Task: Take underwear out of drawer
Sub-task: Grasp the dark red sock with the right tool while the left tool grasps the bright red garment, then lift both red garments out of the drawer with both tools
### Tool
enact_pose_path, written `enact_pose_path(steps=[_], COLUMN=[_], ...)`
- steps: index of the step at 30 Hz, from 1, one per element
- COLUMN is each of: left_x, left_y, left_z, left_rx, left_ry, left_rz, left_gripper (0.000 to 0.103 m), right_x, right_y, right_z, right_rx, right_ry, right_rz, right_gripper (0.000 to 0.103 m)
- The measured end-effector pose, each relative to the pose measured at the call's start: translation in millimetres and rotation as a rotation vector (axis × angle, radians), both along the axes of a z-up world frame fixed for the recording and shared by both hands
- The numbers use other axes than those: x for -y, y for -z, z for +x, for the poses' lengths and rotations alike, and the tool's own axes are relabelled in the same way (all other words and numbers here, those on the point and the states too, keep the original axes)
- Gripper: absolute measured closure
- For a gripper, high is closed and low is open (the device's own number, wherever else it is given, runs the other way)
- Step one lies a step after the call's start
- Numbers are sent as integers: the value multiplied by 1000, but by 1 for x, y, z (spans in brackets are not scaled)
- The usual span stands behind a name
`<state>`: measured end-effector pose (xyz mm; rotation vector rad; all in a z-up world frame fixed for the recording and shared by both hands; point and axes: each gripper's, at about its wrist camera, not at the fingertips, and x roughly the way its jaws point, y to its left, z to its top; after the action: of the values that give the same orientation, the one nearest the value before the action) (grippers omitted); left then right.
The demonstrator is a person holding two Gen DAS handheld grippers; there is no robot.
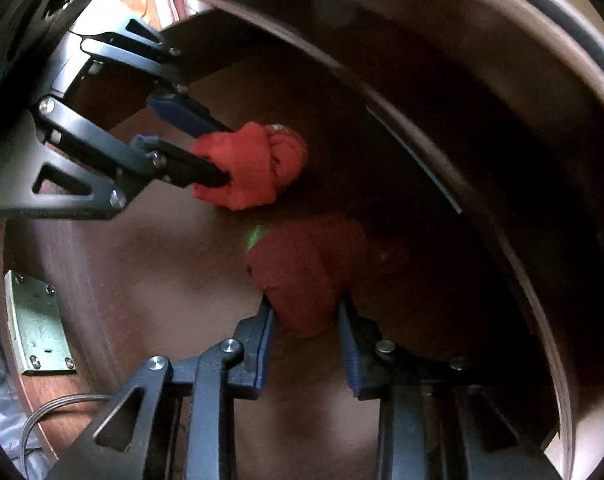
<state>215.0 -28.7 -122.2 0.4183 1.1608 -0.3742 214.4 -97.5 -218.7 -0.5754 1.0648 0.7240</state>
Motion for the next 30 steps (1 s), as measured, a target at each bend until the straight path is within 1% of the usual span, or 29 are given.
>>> enact_pose_path(steps=[8, 9, 10, 13, 15, 16, 17, 18, 19, 20, 22, 24, 25, 26, 27, 30], left_x=[-16, -16, -19, -24, -25, -28, -28, -29, -29, -30, -32, -34, -38, -35, -31, -30], left_y=[-27, -30, -33, -36, -38, -38, -40, -39, -40, -36, -38, -38, -46, -49, -59, -57], left_z=[-31, -34, -39, -47, -53, -57, -60, -63, -65, -75, -80, -84, -85, -86, -80, -84], left_rx=[87, 104, 118, 150, 176, 188, 203, 218, 238, 249, 267, 295, 307, 318, 325, 347], left_ry=[-43, -51, -58, -86, -109, -121, -136, -145, -157, -164, -181, -195, -202, -209, -212, -224], left_rz=[-114, -125, -132, -158, -174, -183, -191, -191, -192, -199, -217, -214, -215, -218, -219, -219], left_gripper=[85, 85, 85, 85, 85, 85, 85, 85, 85, 85, 85, 85, 85, 85, 85, 85], right_x=[14, 24, 28, 32, 36, 40, 42, 54, 55, 56, 60, 61, 64, 61, 58, 65], right_y=[-21, -30, -32, -36, -44, -58, -59, -77, -84, -97, -101, -100, -117, -116, -112, -121], right_z=[-22, -28, -31, -44, -47, -45, -49, -50, -54, -56, -63, -69, -65, -70, -75, -81], right_rx=[61, 72, 84, 108, 132, 137, 147, 160, 180, 193, 195, 210, 214, 217, 223, 241], right_ry=[10, 10, 7, 8, 7, 7, 7, 6, 7, 8, 5, 2, -1, -2, -3, -3], right_rz=[89, 96, 105, 135, 154, 165, 178, 181, 181, 188, 213, 213, 215, 215, 218, 232], right_gripper=[72, 72, 72, 72, 72, 72, 72, 72, 72, 72, 72, 72, 72, 72, 72, 72])
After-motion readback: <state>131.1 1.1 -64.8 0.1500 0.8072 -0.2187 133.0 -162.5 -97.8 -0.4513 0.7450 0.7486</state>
